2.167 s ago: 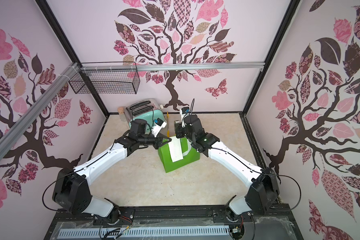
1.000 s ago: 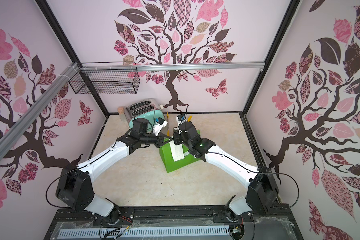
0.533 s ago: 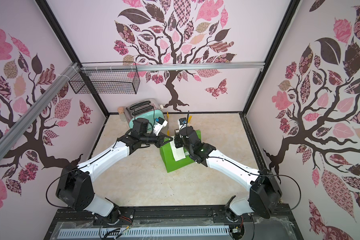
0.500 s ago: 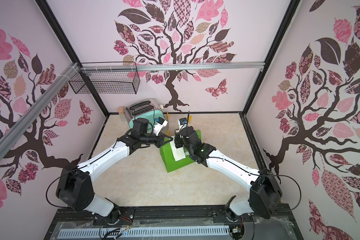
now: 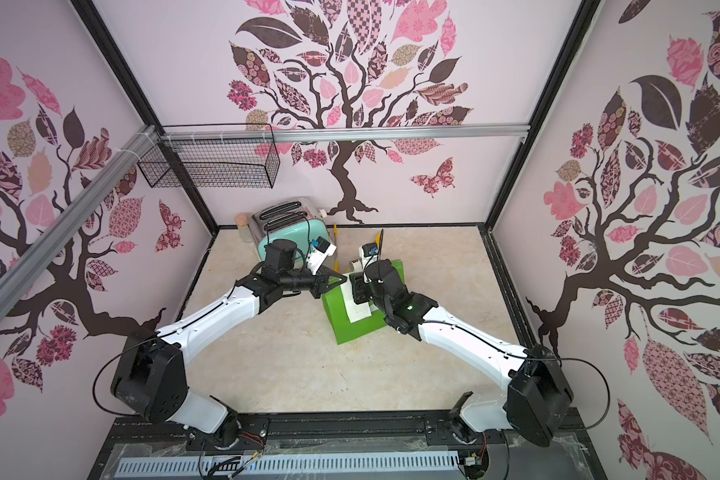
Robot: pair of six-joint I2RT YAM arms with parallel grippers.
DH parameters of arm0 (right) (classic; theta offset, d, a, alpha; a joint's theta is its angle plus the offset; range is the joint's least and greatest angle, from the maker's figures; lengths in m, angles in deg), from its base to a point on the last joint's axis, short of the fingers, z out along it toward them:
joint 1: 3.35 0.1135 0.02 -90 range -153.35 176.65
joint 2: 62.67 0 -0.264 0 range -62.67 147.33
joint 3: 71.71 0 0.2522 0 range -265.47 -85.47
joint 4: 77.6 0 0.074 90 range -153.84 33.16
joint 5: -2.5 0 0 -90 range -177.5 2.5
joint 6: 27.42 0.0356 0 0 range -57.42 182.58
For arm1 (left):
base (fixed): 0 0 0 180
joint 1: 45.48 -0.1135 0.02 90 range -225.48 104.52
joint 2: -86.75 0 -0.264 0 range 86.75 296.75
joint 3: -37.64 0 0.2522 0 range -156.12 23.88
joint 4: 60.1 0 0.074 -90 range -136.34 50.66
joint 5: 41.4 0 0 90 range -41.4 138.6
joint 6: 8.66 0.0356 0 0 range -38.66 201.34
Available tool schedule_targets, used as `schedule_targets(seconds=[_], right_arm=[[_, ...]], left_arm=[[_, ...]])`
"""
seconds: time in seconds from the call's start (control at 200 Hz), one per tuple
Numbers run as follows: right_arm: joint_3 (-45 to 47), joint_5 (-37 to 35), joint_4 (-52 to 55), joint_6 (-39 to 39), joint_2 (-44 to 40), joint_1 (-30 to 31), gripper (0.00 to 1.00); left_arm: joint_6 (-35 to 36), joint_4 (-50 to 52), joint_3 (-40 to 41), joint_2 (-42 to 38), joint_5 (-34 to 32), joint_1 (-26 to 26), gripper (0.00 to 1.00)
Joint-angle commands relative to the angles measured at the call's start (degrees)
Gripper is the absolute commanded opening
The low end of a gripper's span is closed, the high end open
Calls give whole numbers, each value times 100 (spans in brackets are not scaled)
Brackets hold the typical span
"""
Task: Staple the receipts to the bags
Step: Place the stapler in the takeout bag, then staple the receipt to the takeout bag.
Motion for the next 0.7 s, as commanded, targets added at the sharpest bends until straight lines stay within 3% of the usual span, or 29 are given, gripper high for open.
schedule_targets(seconds=[0.0, 0.205, 0.315, 0.345, 0.45, 0.535, 0.62, 0.695], right_arm=[[-176, 122, 307, -209, -321, 25, 58], [-402, 421, 815, -1159, -696, -8, 75], [-385, 939, 947, -1851, -915, -226, 80], [-376, 1063, 936, -1968, -983, -318, 85], [-390, 2065, 866, -2216, -1157, -884, 90], [-498, 3314, 1017, -2736, -1117, -1336, 90], [-677, 4040, 1428, -3438, -945, -1400, 99], [-806, 4656, 1651, -3831, -737, -1439, 100]], left_arm=[[478, -227, 130, -152, 151, -5, 0], [1143, 77, 183, -277, 271, -11, 0], [1310, 131, 235, -363, 386, -28, 0], [1351, 152, 243, -379, 450, -43, 0], [1582, 227, 304, -458, 640, -80, 0], [1712, 327, 310, -505, 755, -105, 0], [1853, 395, 345, -559, 842, -116, 0], [2024, 453, 401, -591, 926, -116, 0]])
